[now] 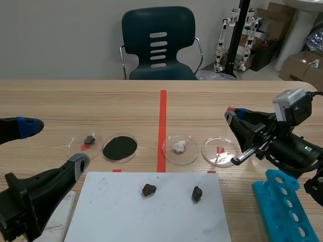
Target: Draw acid from the petri dish
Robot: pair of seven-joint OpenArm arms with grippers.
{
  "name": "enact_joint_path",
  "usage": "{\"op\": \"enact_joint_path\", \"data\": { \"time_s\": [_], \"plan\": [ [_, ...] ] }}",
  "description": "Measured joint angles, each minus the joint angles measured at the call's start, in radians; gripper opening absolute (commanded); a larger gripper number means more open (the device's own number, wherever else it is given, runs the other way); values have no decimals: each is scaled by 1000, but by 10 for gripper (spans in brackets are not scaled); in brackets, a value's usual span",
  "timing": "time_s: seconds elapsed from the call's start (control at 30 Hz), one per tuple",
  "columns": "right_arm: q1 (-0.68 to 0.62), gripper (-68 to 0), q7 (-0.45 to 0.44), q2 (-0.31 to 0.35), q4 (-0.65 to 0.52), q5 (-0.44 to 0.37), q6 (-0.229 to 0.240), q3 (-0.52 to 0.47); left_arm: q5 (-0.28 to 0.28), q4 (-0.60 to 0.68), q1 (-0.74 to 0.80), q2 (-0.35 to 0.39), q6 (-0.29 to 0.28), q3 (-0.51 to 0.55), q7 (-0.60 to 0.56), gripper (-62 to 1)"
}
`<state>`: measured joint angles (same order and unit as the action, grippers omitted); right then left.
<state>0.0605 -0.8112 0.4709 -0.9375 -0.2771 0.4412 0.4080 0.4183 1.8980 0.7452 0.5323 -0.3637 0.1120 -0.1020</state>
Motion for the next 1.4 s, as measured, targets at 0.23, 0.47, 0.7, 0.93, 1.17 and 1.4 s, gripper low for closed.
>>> {"op": "enact_joint_path", "data": {
  "time_s": [0.23, 0.47, 0.7, 0.93, 1.17, 1.4],
  "plan": [
    [0, -609, 0, 0, 0, 0, 0, 0, 0, 0, 0, 0, 0, 0, 0, 14],
    [0, -609, -1, 0, 0, 7, 0, 0, 0, 0, 0, 0, 0, 0, 0, 14],
    [0, -609, -1, 0, 0, 7, 0, 0, 0, 0, 0, 0, 0, 0, 0, 14],
    [0, -609, 0, 2, -1, -45, 4, 0, 0, 0, 0, 0, 0, 0, 0, 14],
    [-53, -609, 5, 79, -167, -65, 4, 0, 0, 0, 0, 0, 0, 0, 0, 14],
    [-176, -609, 8, 182, -417, -65, -15, -1, 0, 0, 0, 0, 0, 0, 0, 14]
  ]
}}
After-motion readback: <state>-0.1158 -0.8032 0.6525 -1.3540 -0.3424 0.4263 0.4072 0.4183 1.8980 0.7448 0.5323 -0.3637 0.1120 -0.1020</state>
